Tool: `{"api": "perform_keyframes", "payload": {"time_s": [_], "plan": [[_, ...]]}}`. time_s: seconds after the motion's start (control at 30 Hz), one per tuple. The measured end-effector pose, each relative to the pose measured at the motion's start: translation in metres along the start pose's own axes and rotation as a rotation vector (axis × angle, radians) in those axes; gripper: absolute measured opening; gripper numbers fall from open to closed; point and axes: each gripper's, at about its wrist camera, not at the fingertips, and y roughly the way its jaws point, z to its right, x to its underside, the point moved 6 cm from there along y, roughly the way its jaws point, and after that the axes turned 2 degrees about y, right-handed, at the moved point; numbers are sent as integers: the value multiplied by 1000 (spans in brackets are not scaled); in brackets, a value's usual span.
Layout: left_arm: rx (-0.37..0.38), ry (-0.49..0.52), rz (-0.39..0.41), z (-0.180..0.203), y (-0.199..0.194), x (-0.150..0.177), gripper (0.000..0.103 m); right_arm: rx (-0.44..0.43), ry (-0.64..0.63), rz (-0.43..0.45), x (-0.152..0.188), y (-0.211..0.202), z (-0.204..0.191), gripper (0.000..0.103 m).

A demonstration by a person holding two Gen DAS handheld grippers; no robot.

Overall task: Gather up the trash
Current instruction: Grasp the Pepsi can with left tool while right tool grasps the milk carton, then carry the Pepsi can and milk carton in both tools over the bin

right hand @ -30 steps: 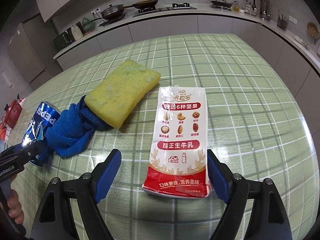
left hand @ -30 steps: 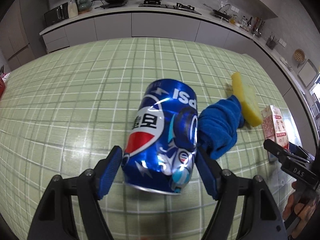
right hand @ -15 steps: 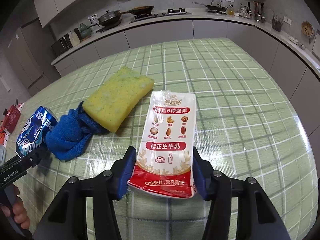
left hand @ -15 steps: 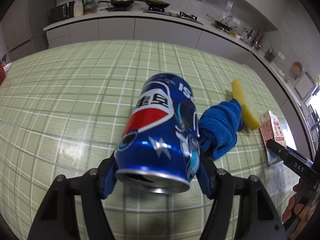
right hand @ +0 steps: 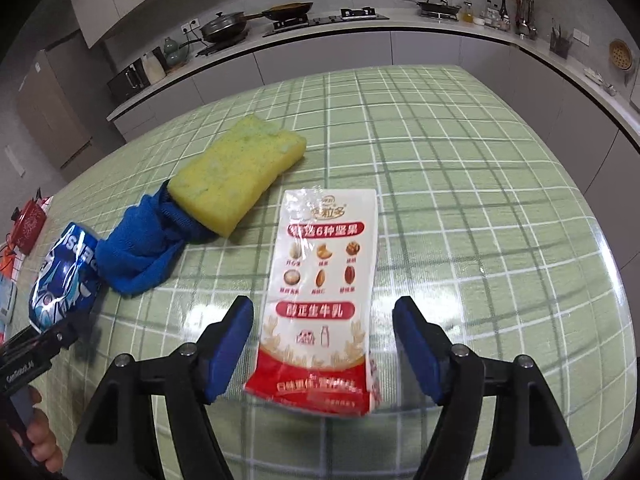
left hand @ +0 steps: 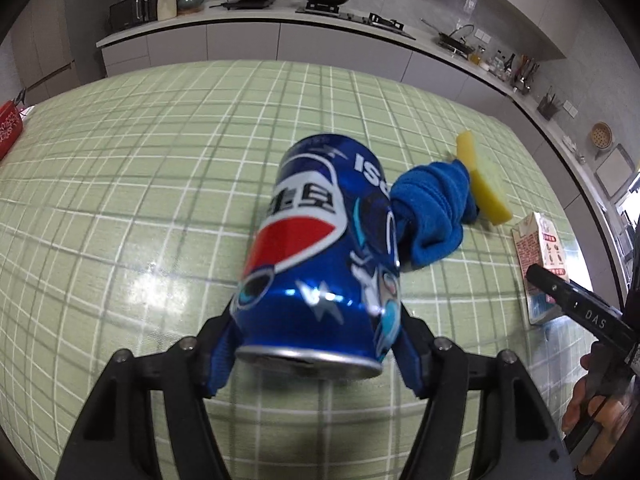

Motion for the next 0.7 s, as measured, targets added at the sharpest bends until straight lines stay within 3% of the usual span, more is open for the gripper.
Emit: {"api": "perform_keyframes", "payload": {"time_s": [0.17,0.23,0.7], "plan": [[5,-5,9,2,3,-8,69,21,3,5,-6,5,-4,72],[21,3,19,3,3,-8,68,30,-4,15,-6,4,-5,54],[6,11,203,20,-47,-16,66,-95,23,74,0,-40,2,51]]}}
